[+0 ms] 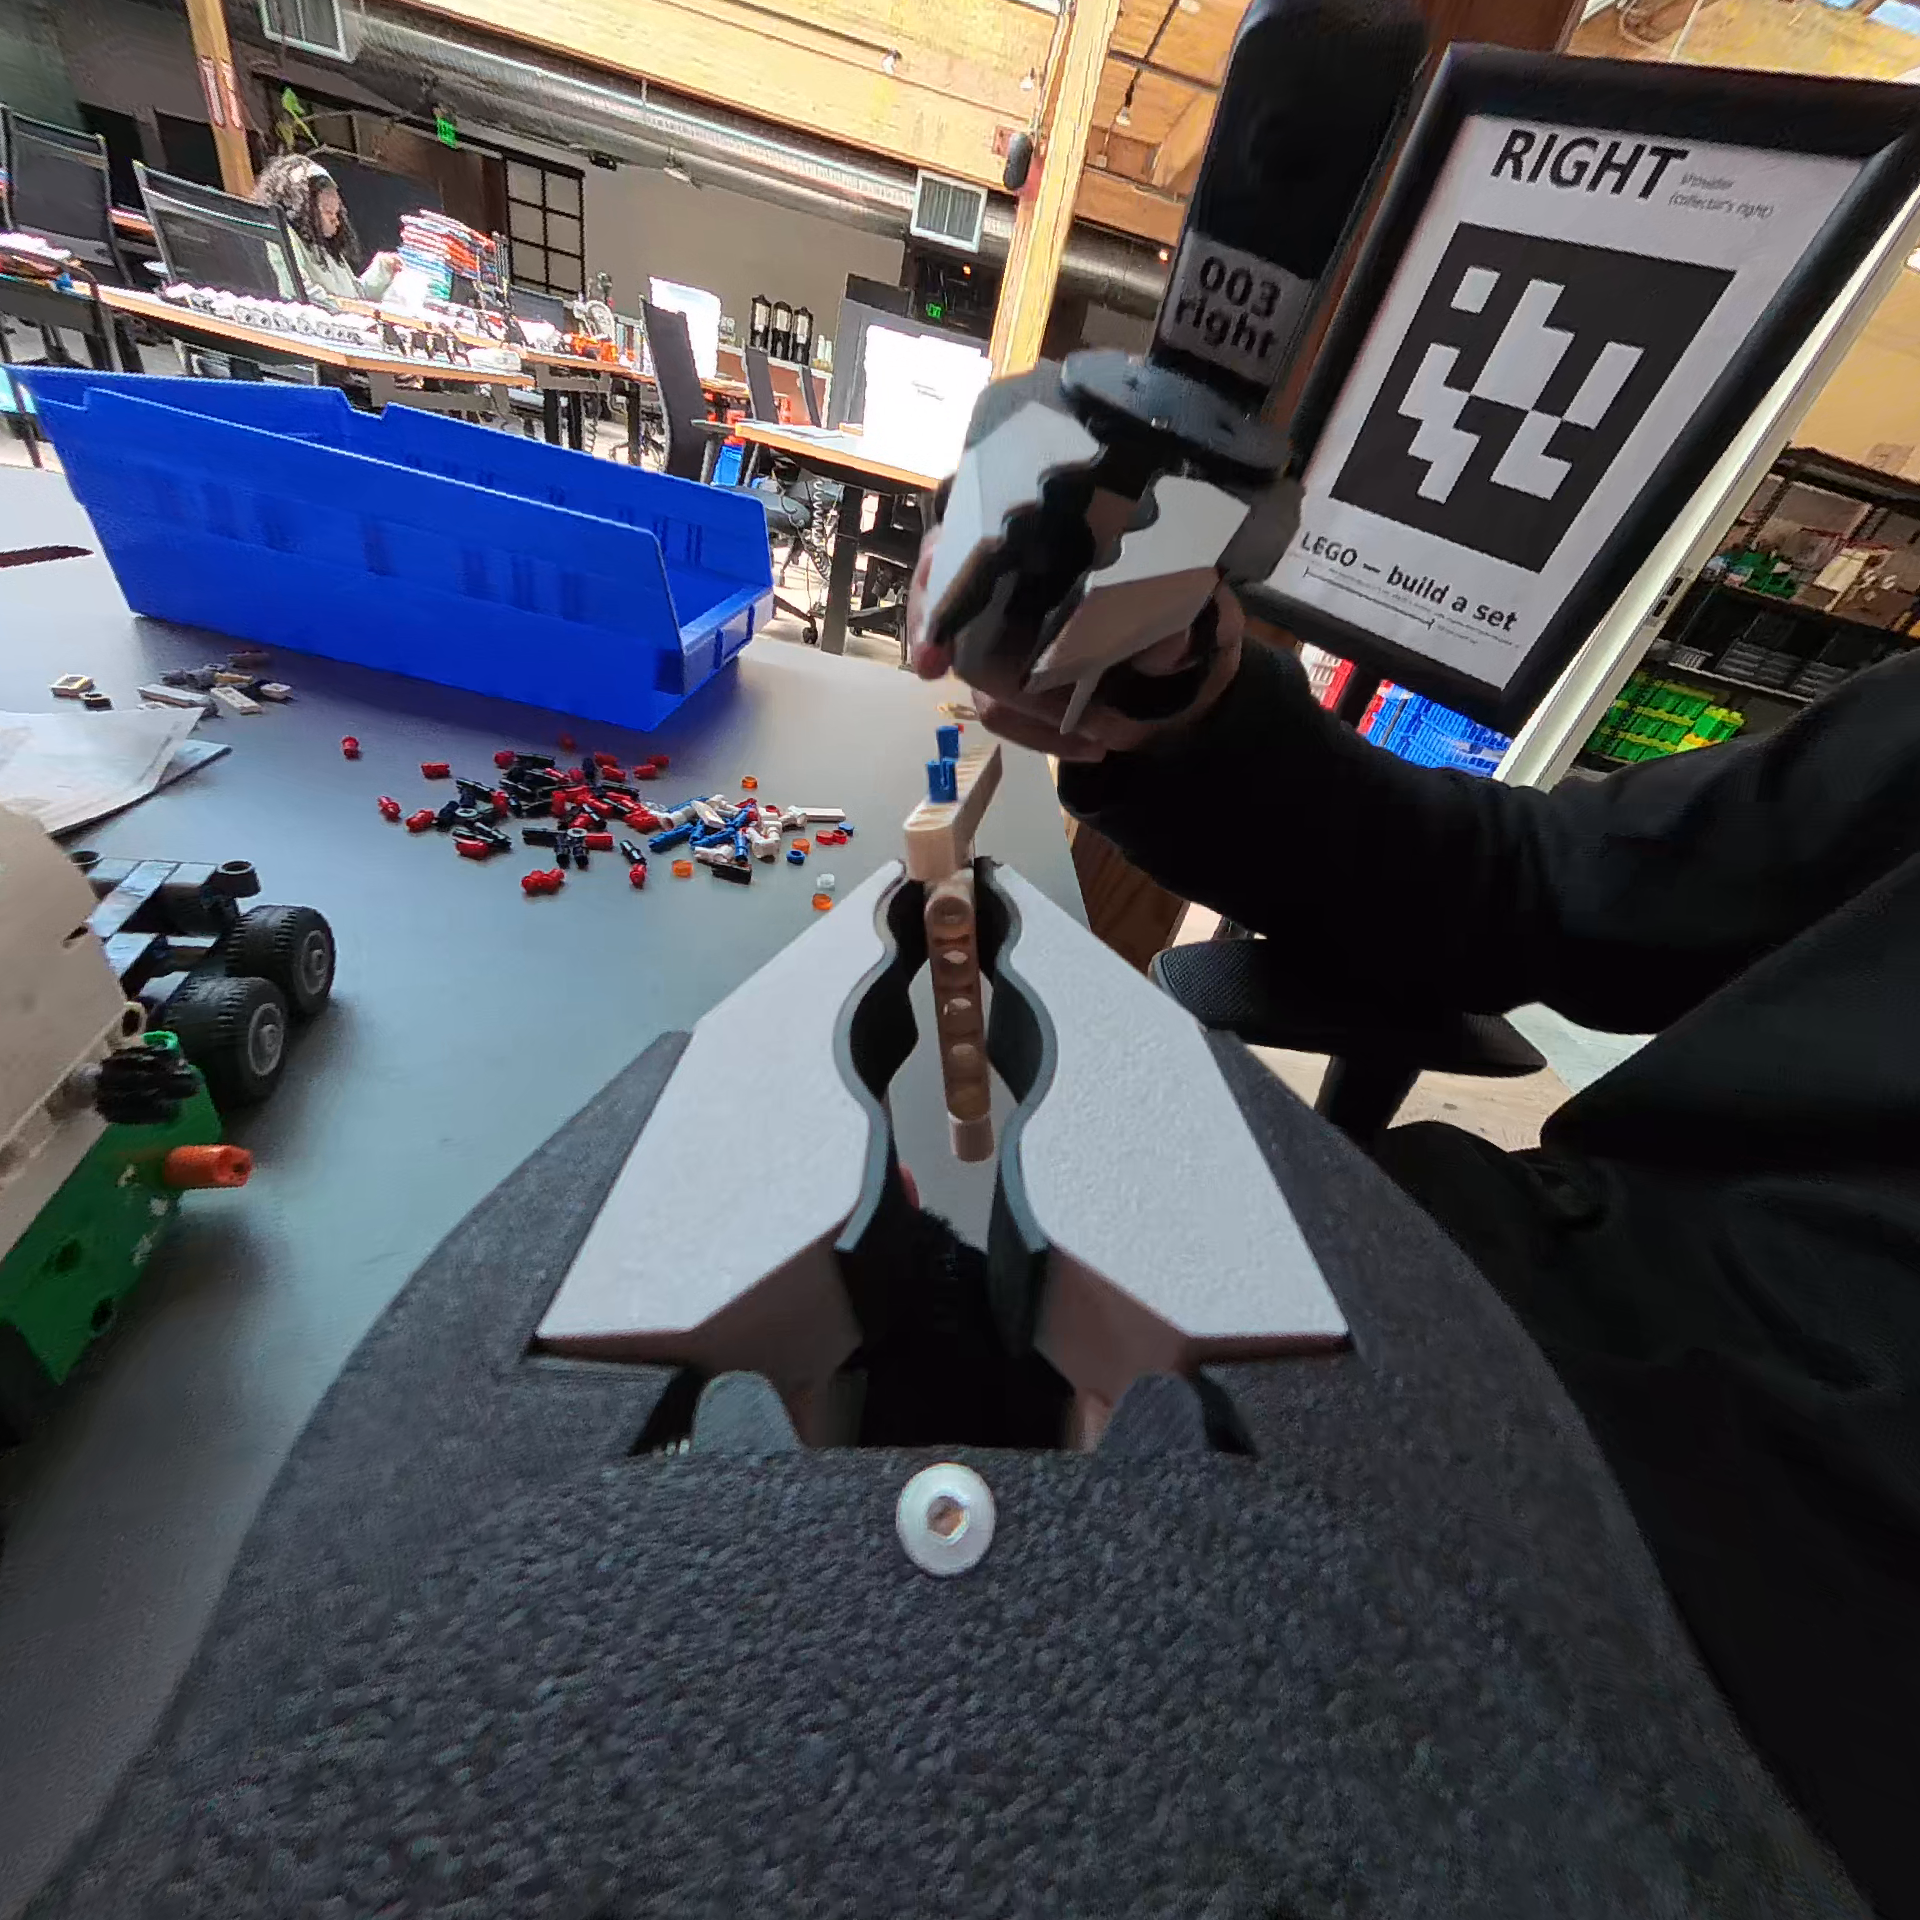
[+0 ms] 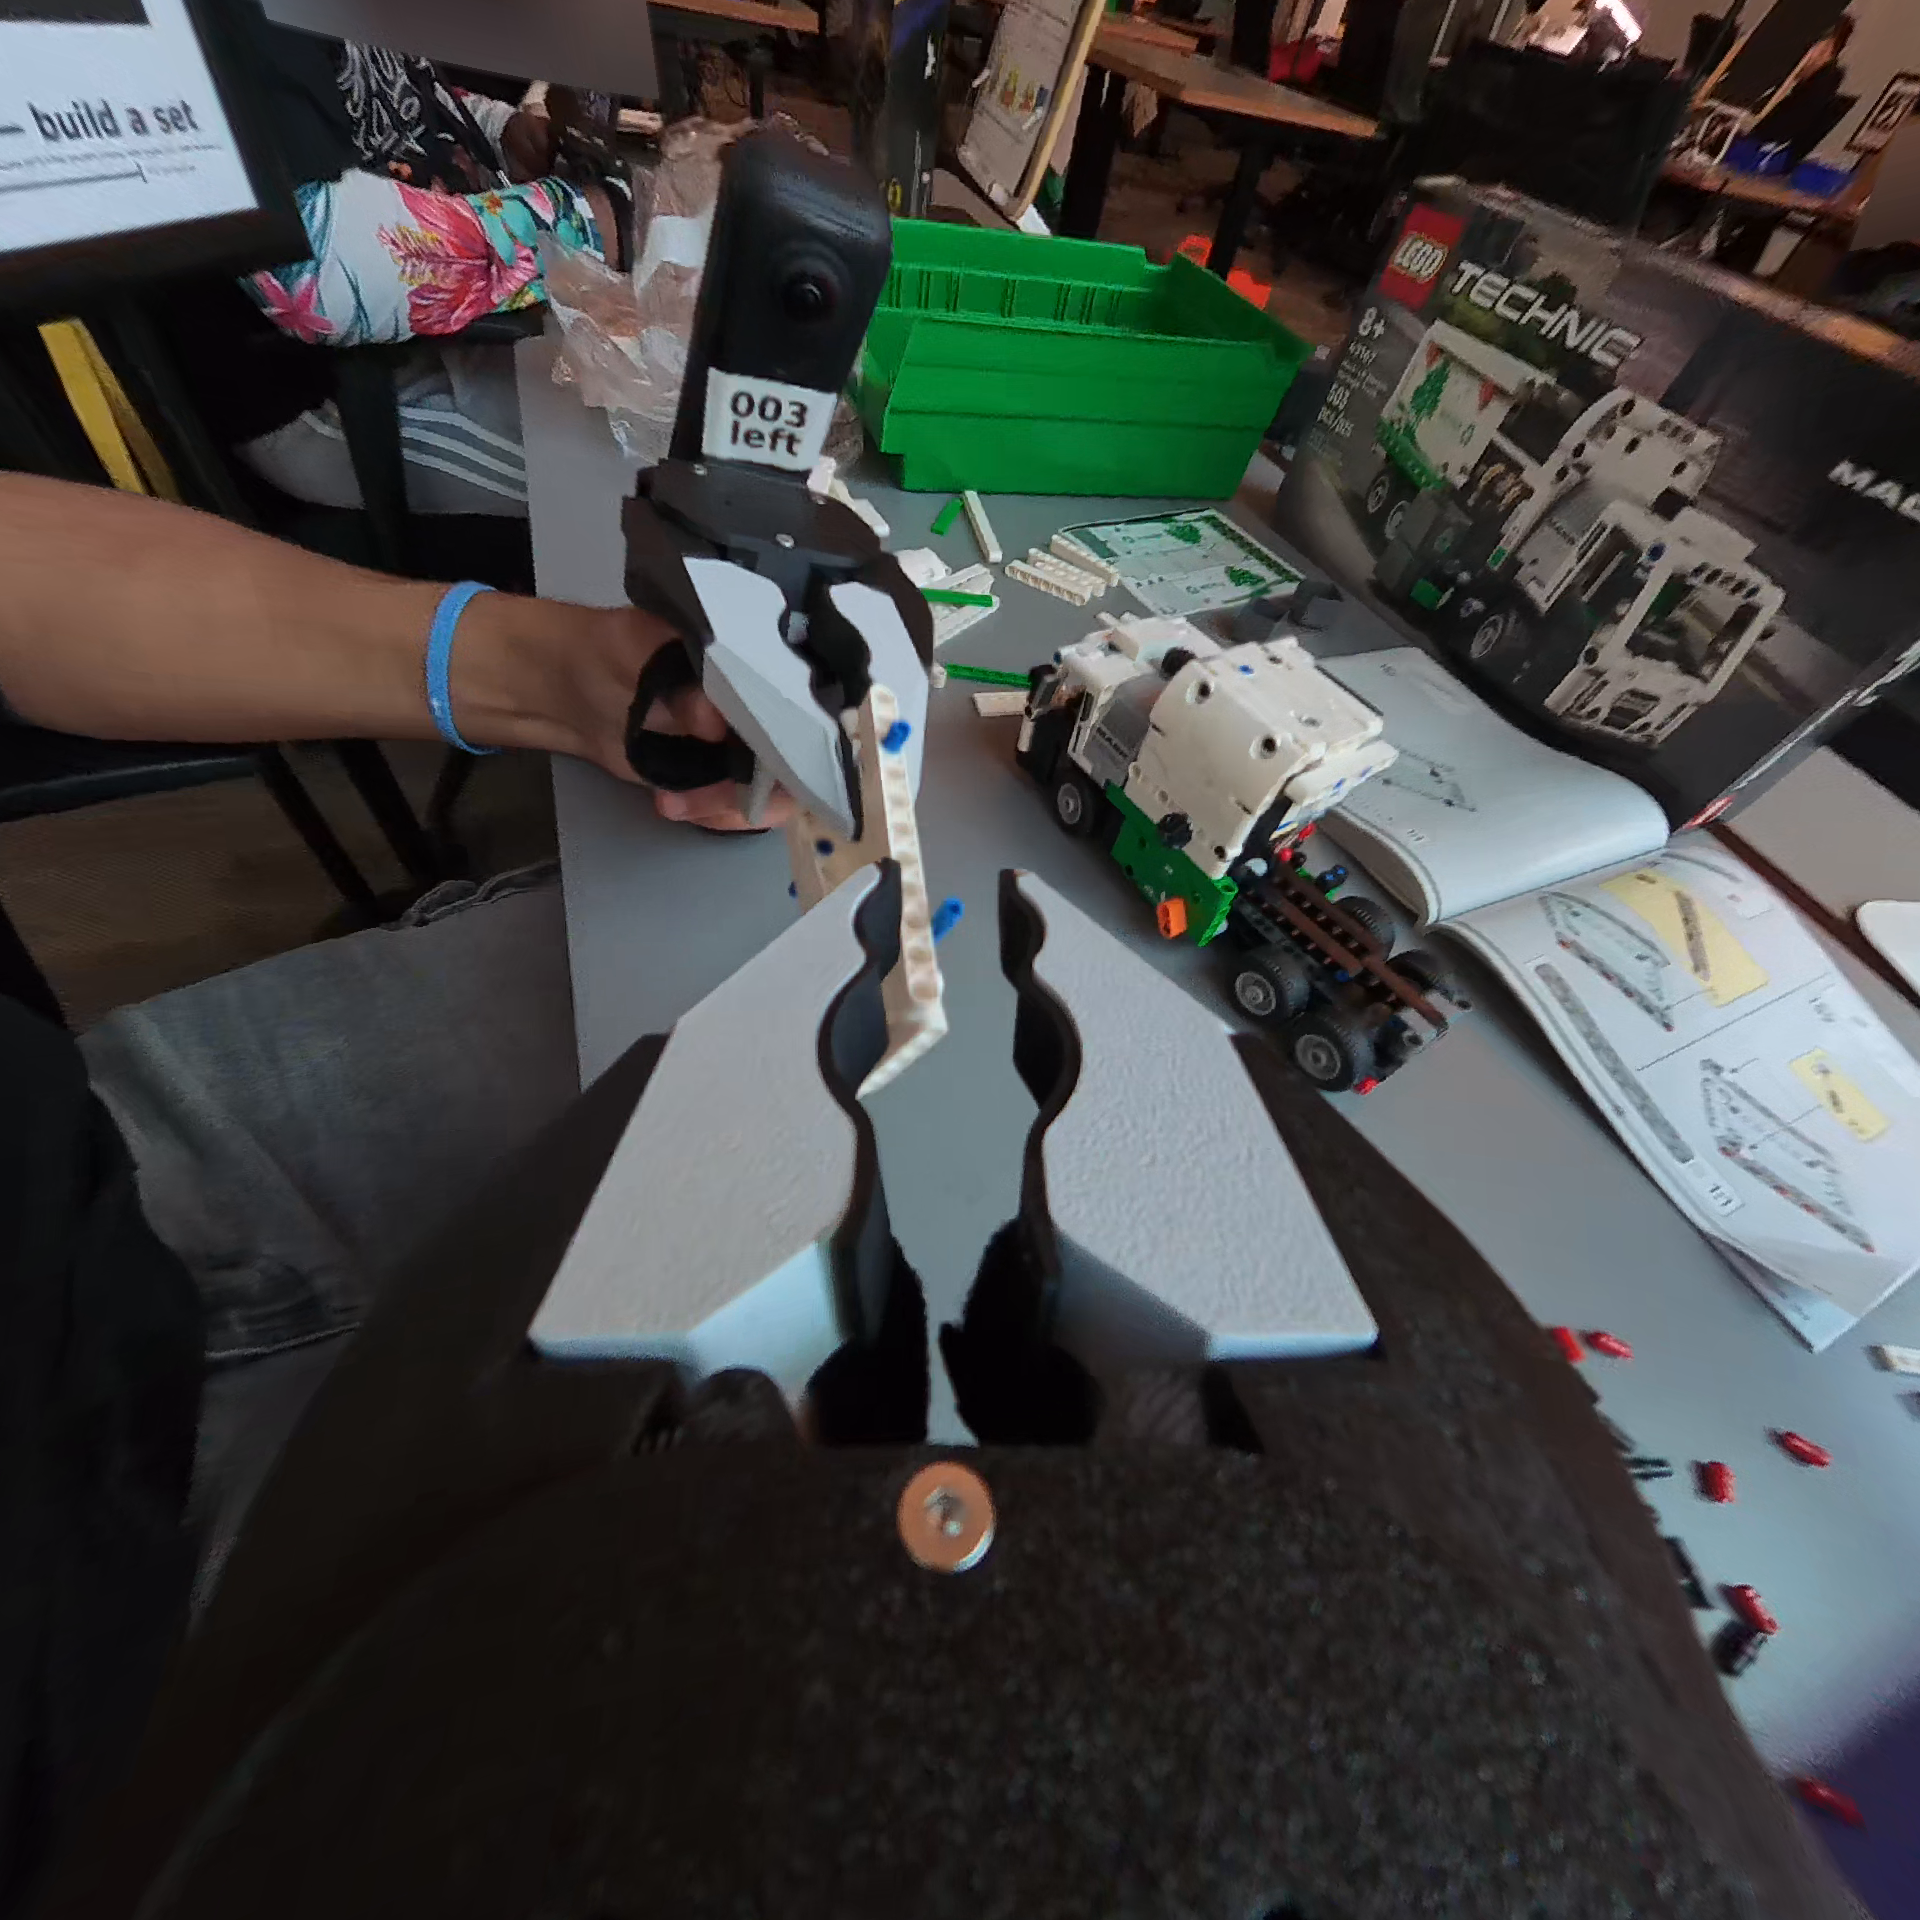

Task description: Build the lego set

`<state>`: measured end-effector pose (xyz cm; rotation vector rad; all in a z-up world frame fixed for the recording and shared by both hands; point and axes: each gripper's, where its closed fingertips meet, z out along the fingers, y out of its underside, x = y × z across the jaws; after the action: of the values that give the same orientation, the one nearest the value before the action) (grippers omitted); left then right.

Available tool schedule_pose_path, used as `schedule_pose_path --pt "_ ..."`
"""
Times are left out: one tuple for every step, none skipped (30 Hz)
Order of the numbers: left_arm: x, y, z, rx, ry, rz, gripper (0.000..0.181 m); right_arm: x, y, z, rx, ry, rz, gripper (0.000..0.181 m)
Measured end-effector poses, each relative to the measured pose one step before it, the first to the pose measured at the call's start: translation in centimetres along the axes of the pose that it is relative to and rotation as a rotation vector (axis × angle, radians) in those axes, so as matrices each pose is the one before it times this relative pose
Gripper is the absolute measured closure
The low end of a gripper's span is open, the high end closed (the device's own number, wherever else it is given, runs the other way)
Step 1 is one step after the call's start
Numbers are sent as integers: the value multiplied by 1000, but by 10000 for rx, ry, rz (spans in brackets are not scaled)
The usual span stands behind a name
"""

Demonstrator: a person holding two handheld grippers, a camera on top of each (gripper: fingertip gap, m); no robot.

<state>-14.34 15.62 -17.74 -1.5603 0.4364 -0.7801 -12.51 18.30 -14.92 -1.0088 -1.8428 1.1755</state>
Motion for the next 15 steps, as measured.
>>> schedule_pose_path --pt "186 271 198 -194 39 127 176 -102 -489 357 -110 212 -250 162" --pt "179 278 214 -192 22 156 176 -373 -259 569 -219 -102 -190 162" --pt "139 176 147 -130 9 127 176 -670 14 656 -367 -496 -3 161" --pt "18 43 39 -25 -37 62 176 -790 386 675 -537 -768 241 157" --pt "-12 -72 -59 57 -14 8 176 -501 593 612 -657 -703 337 152" --pt "22 -65 -52 47 21 -11 176 -112 256 435 -399 -485 315 152" --pt "18 27 15 -18 9 12 175 -96 -58 262 -73 -388 236 152" --pt "95 100 86 -77 25 57 175 40 -268 168 95 -201 79 155" --pt "89 124 104 -93 13 82 175 87 -76 167 25 -95 0 161" --pt "58 79 55 -53 -11 67 175 -4 398 283 -282 -109 -37 164" --pt "49 20 9 -16 14 30 175 128 311 212 -247 32 -58 173" --pt "87 -30 -31 26 55 16 176 -33 -110 -11 97 -24 -116 174" --pt "165 2 7 0 87 50 175 -204 12 -47 6 -211 -44 174" --pt "188 87 57 -61 92 75 175 -195 113 -44 -38 -264 4 174" --pt "189 110 86 -88 121 39 175 -214 151 -27 -10 -260 -35 174"
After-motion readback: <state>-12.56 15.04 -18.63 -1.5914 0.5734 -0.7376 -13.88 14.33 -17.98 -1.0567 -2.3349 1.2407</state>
